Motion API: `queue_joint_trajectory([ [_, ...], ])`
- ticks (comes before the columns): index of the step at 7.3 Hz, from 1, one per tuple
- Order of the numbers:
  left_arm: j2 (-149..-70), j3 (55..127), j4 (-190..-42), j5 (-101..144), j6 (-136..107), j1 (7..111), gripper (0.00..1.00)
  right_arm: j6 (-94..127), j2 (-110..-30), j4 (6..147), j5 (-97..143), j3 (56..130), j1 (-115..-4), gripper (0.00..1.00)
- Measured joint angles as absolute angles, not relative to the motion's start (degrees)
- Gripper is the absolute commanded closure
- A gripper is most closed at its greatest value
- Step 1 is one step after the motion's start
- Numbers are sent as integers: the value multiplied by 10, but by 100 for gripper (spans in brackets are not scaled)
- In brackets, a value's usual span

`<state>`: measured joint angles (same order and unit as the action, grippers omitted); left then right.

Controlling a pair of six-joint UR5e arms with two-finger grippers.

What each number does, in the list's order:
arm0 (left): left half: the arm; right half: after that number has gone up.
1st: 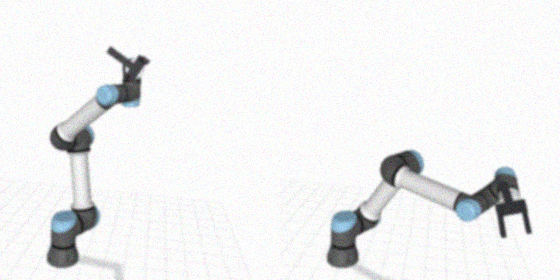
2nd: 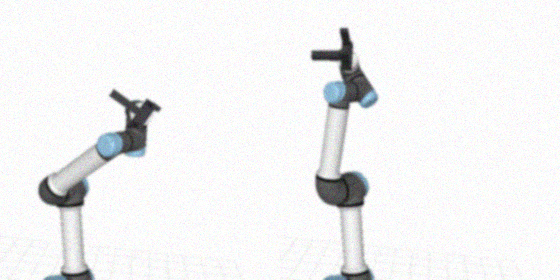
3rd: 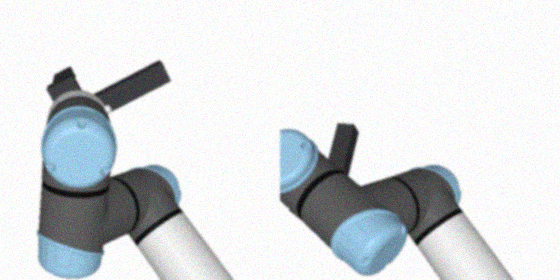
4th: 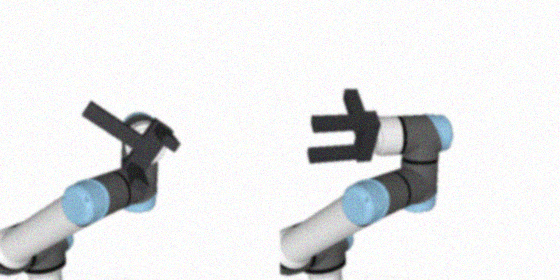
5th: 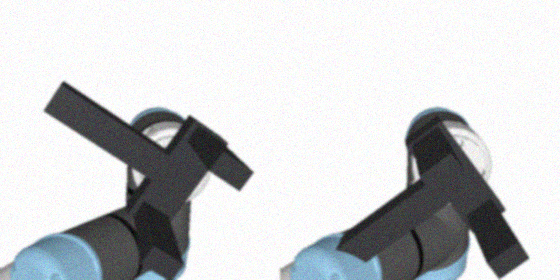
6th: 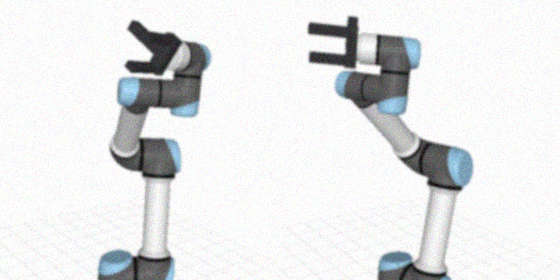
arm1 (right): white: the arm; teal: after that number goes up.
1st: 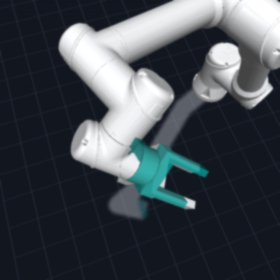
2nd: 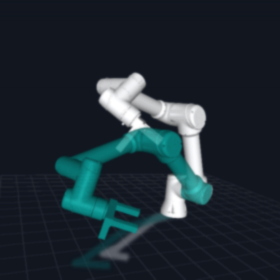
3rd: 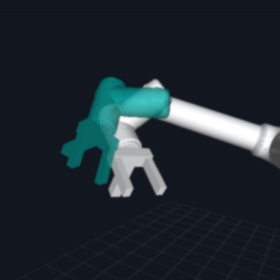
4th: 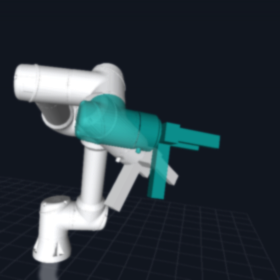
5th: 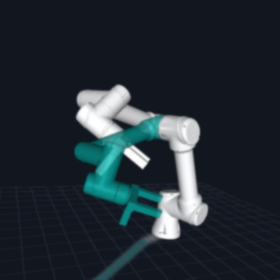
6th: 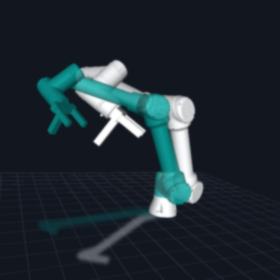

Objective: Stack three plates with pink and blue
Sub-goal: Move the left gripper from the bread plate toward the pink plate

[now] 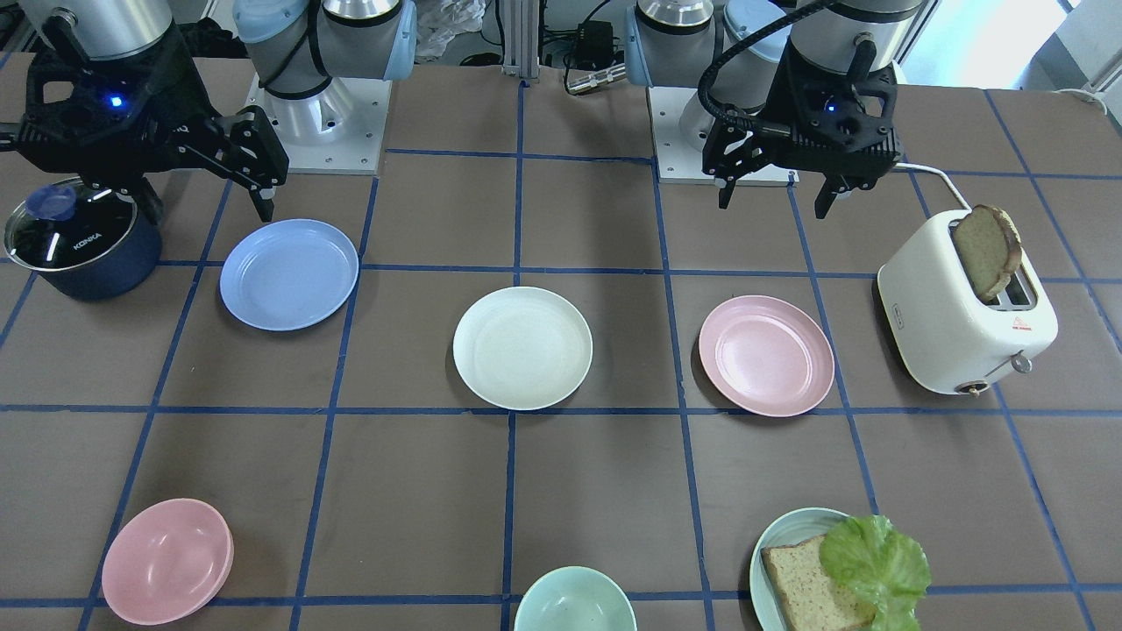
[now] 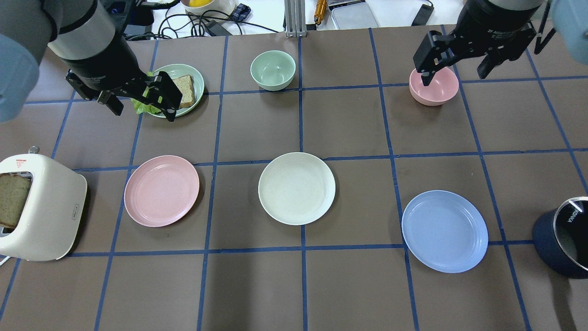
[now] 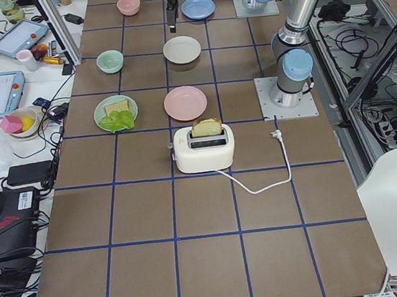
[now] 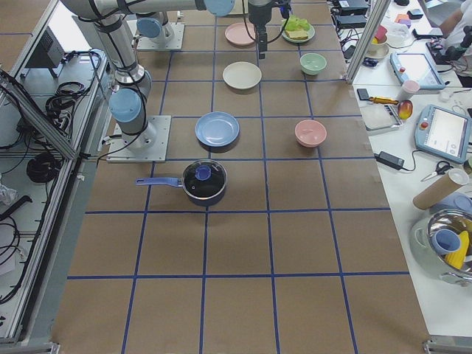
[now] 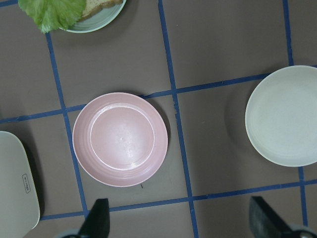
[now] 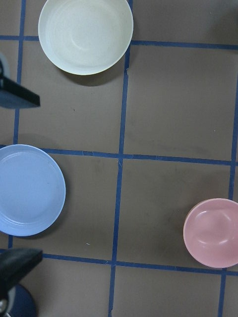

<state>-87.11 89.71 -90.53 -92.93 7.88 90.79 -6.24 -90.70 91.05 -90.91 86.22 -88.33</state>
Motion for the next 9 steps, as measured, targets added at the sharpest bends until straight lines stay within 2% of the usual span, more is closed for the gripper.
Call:
queue_joint_trajectory([
  [5,-875,903,-895,-922,82,909,0,-62,-907,911,-909,862,-883,0],
  [9,-873,962,-852,-923,93,896,0,-62,-907,911,-909,863,-883,0],
])
